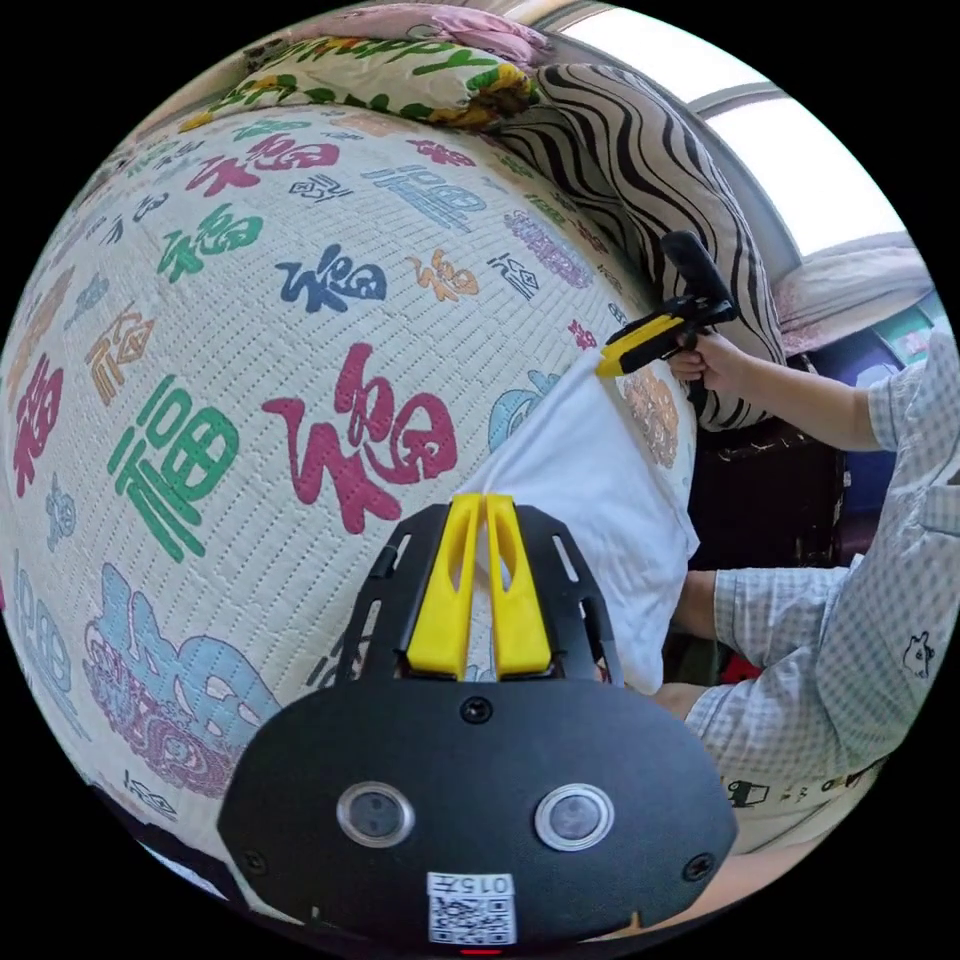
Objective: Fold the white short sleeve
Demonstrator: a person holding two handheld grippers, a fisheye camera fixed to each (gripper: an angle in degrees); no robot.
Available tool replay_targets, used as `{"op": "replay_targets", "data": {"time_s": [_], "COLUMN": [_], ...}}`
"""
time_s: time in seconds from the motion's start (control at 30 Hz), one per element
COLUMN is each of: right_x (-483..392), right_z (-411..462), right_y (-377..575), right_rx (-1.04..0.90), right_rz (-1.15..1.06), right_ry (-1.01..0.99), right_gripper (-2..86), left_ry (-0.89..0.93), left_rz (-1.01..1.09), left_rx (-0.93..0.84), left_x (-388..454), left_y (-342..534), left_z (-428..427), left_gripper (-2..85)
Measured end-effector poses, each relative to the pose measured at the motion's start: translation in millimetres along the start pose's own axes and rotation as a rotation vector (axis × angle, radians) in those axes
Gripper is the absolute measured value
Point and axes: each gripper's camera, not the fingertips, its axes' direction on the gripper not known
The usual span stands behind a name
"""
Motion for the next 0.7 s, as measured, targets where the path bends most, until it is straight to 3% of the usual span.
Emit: {"op": "replay_targets", "data": {"time_s": [0.2, 0.33, 0.53, 0.7], "right_x": [30, 56, 60, 62], "right_z": [-36, -32, -7, -9], "right_y": [34, 36, 7, -6], "right_rx": [0.08, 0.071, 0.049, 0.004], "right_rz": [0.038, 0.049, -0.036, -0.024], "right_ry": [-0.097, -0.257, -0.443, -0.413], "right_gripper": [8.5, 11.6, 9.3, 4.4], "left_ry": [0.118, 0.391, 0.626, 0.635], "left_rz": [-0.184, -0.355, -0.348, -0.301], "left_rx": [0.171, 0.237, 0.36, 0.335], "left_x": [-28, -66, -83, -85], "left_y": [33, 67, 46, 13], "left_z": [-47, -40, -34, -48], "left_gripper": [9.2, 13.1, 10.0, 2.2]}}
